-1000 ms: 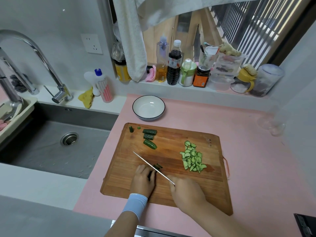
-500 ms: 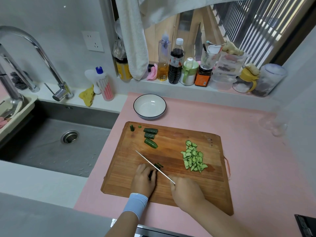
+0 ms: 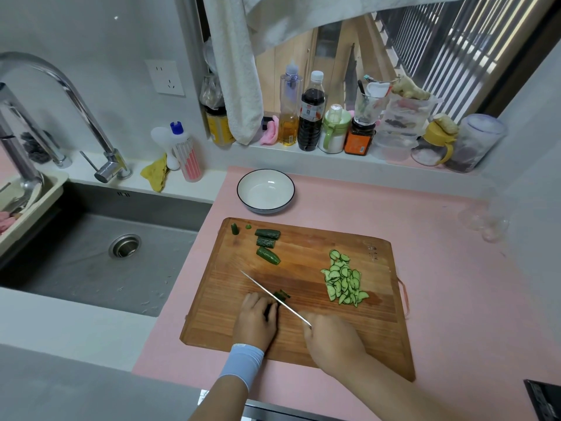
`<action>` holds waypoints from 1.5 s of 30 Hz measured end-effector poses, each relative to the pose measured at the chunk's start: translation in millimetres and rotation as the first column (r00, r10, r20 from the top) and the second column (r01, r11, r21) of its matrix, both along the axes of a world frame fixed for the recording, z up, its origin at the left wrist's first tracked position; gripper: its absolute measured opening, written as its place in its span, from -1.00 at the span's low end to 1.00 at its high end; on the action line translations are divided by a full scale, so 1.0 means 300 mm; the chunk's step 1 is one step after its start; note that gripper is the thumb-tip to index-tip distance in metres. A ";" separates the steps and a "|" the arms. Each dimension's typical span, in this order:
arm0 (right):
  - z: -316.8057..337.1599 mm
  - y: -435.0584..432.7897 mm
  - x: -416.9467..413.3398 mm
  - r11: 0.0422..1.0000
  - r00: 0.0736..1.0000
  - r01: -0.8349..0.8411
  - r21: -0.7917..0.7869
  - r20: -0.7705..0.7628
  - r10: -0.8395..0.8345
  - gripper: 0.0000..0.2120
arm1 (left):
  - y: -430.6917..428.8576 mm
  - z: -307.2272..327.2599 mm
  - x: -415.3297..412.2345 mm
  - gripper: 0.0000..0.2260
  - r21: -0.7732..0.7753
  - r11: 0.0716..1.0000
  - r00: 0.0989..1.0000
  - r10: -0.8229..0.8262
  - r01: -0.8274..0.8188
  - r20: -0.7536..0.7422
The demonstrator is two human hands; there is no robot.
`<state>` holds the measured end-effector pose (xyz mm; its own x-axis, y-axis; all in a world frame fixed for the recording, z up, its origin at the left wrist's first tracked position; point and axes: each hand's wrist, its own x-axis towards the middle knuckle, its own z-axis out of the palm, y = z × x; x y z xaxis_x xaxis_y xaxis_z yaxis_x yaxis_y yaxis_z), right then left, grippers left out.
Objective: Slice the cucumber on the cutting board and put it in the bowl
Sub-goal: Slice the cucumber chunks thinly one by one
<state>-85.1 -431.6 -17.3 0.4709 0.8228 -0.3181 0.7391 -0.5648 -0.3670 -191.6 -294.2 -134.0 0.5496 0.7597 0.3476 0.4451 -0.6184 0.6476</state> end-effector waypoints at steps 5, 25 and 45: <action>0.010 -0.035 -0.003 1.000 0.999 -0.024 0.016 0.037 0.024 -0.81 | 0.004 -0.013 -0.003 -0.98 -0.016 1.000 1.000 0.016 -0.016 -0.020; -0.011 0.006 0.002 1.000 1.000 -0.001 -0.017 -0.023 0.000 -0.82 | -0.008 0.001 -0.013 -0.83 0.017 1.000 1.000 0.007 -0.006 -0.011; -0.004 -0.050 -0.004 1.000 1.000 -0.009 0.029 0.001 0.009 -0.79 | -0.008 0.005 -0.015 -0.87 -0.032 0.999 1.000 0.025 -0.025 -0.015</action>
<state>-86.4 -446.4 -18.4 0.4634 0.8362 -0.2935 0.7446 -0.5469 -0.3827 -196.2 -296.5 -132.5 0.5352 0.7840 0.3146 0.4698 -0.5858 0.6604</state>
